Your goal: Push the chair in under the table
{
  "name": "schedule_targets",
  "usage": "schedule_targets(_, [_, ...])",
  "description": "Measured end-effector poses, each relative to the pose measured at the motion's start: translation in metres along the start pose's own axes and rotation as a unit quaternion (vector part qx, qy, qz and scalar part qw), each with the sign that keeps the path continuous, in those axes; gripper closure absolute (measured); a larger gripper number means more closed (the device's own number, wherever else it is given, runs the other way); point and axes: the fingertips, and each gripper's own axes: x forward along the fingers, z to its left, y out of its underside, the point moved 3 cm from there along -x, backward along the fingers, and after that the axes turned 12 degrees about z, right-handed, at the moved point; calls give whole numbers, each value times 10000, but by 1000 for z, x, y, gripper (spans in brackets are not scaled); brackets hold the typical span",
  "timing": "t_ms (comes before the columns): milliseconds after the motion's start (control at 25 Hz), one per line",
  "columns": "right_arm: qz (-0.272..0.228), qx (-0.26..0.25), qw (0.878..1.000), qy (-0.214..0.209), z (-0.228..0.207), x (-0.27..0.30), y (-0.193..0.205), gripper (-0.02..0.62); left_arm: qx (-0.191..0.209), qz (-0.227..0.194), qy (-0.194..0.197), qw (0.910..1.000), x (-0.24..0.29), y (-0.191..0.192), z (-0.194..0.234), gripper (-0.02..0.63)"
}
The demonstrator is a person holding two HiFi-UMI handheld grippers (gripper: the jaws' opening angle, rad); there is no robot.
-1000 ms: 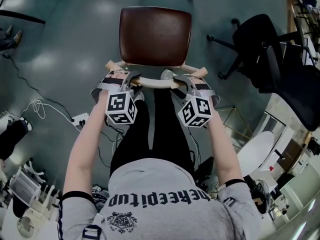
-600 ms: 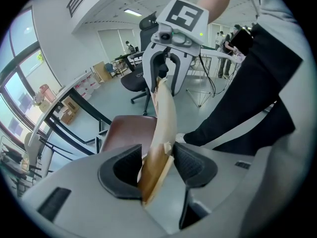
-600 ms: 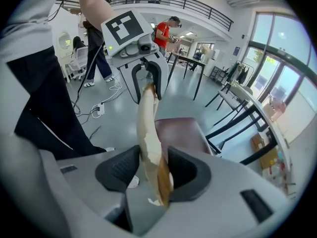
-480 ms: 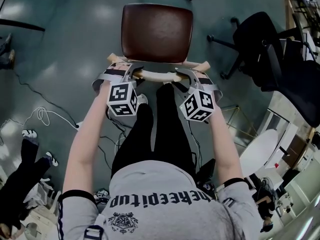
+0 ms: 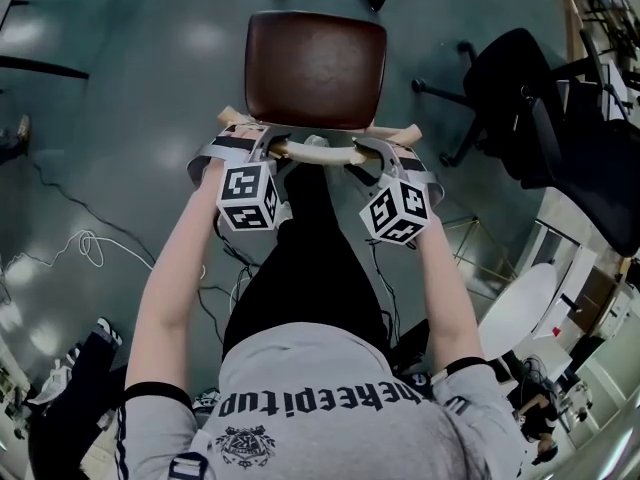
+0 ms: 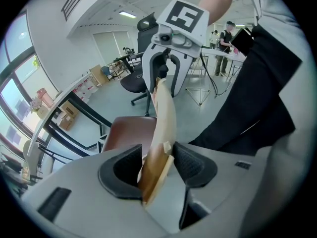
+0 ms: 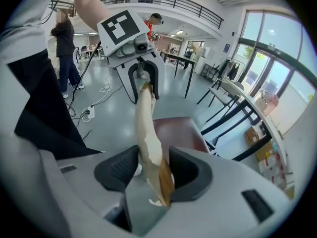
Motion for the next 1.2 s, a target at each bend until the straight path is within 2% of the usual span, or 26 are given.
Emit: schedule_targets(1200, [-158,137,9997,86,-135,31,-8,400,215,97,24,9997,33,-6,141,397])
